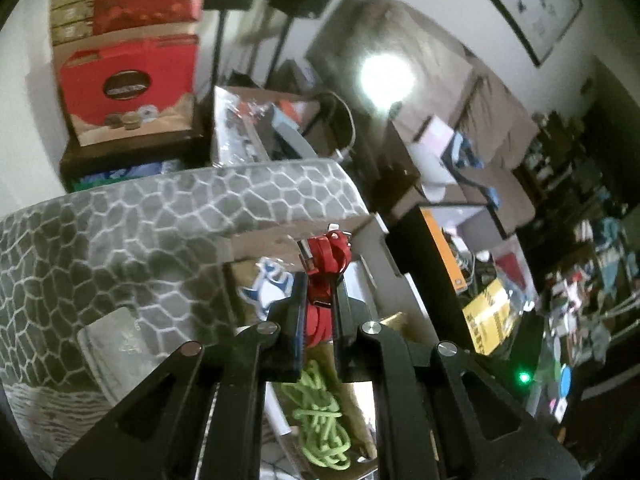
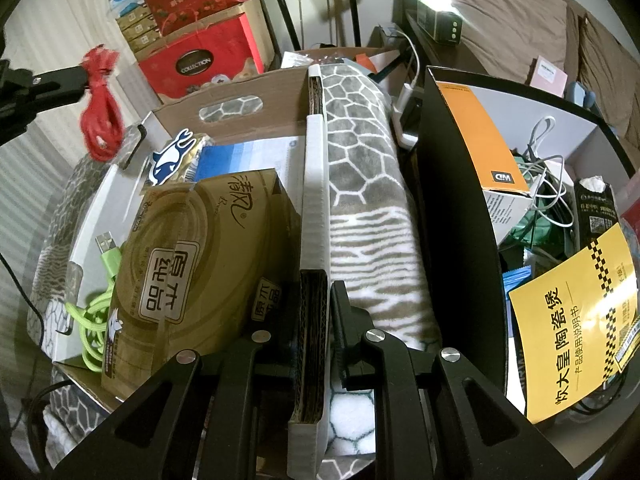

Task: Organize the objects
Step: 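Carry the red cable with the left tool into the box and release, then grasp the edge of the bamboo-etched glass plate with the left tool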

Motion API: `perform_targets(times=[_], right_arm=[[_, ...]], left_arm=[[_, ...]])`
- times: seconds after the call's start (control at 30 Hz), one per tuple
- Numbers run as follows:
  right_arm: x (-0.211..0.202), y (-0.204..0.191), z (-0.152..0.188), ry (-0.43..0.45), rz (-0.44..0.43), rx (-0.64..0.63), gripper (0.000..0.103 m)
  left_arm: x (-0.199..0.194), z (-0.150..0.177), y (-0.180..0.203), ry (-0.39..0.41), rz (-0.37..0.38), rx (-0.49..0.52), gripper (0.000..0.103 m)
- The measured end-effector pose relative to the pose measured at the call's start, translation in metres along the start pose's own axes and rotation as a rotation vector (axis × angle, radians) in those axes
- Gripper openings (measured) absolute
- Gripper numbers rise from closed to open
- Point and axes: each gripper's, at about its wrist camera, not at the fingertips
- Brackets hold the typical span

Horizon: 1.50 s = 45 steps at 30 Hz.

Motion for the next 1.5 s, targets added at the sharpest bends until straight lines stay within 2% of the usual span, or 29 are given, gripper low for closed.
perform_targets(times=[0.2, 0.4, 0.5, 0.53, 0.6, 0.67, 0.8, 0.97, 1.0, 1.07, 1.37, 1.5], right_arm=[[0.000, 0.001, 0.000, 0.001, -0.002, 0.001, 0.014], [0.000, -0.002, 0.000, -0.001, 0.000, -0.005, 0.014], [0.000, -0.003, 0.001, -0.003, -0.002, -0.002, 0.014], [-0.001, -0.004, 0.001, -0.003, -0.003, -0.002, 0.014], [0.000, -0.004, 0.002, -0.005, -0.003, -0.002, 0.014], [0.000, -0.004, 0.002, -0.006, -0.005, -0.002, 0.014], [-0.001, -0.004, 0.003, -0.006, -0.005, -0.003, 0.014], [0.000, -0.003, 0.001, -0.007, -0.007, -0.002, 0.014], [0.000, -0.003, 0.001, -0.006, -0.005, -0.004, 0.014], [0.000, -0.003, 0.001, -0.006, -0.007, -0.002, 0.014], [-0.001, -0.002, 0.001, -0.005, -0.010, 0.000, 0.014], [-0.001, -0.002, 0.001, -0.005, -0.007, -0.001, 0.014]], left_arm=[[0.046, -0.009, 0.023, -0.104, 0.001, 0.030, 0.010], [0.091, -0.013, 0.038, -0.206, -0.031, 0.076, 0.010], [0.101, -0.014, 0.045, -0.209, -0.024, 0.100, 0.012], [0.100, -0.014, 0.046, -0.196, -0.009, 0.105, 0.015], [0.095, -0.015, 0.045, -0.176, -0.002, 0.105, 0.036], [0.086, -0.015, 0.041, -0.156, -0.023, 0.109, 0.041], [0.063, -0.010, 0.023, -0.122, -0.056, 0.100, 0.051], [0.028, 0.007, -0.010, -0.083, -0.133, 0.073, 0.054], [0.023, 0.012, -0.017, -0.082, -0.141, 0.064, 0.062], [0.012, 0.025, -0.037, -0.075, -0.163, 0.033, 0.067], [-0.016, 0.089, -0.132, -0.102, -0.189, -0.187, 0.067], [-0.023, 0.109, -0.155, -0.099, -0.192, -0.259, 0.067]])
Point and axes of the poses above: each gripper's, at about its wrist camera, not at the fingertips, and x roughly the way its jaws point, y to its right, z to its underside, and after that the axes turned 5 degrees about x, right-handed
